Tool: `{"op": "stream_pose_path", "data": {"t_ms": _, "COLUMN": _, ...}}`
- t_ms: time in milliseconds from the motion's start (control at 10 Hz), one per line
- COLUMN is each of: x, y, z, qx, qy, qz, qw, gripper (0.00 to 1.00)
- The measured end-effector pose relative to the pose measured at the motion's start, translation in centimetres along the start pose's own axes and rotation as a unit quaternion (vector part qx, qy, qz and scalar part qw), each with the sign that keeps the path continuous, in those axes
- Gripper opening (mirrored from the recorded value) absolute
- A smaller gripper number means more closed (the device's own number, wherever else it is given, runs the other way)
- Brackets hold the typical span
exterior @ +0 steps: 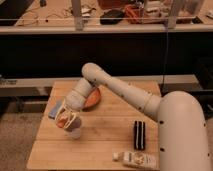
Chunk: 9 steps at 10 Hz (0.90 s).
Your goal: Place the pepper in the ceramic cup
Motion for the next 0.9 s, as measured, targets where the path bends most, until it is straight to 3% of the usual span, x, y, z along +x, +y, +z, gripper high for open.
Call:
{"op": "stream_pose_path", "data": {"t_ms": 200, "x": -0.2, "y": 0.0, "z": -0.3, "qx": 0.002, "qy": 0.003, "qz": -0.001, "qw": 1.0, "gripper": 0.0}}
{"op": "stream_pose_path", "data": {"t_ms": 500, "x": -1.8, "y": 0.7, "z": -2.9, "qx": 0.015, "qy": 0.014, "qz": 0.004, "qw": 0.9998, "gripper": 0.0}}
{"op": "stream_pose_path", "data": {"t_ms": 900, "x": -1.4, "y": 1.8, "z": -3.4, "qx": 0.013, "qy": 0.001, "qz": 0.026, "qw": 0.9996, "gripper": 0.0}}
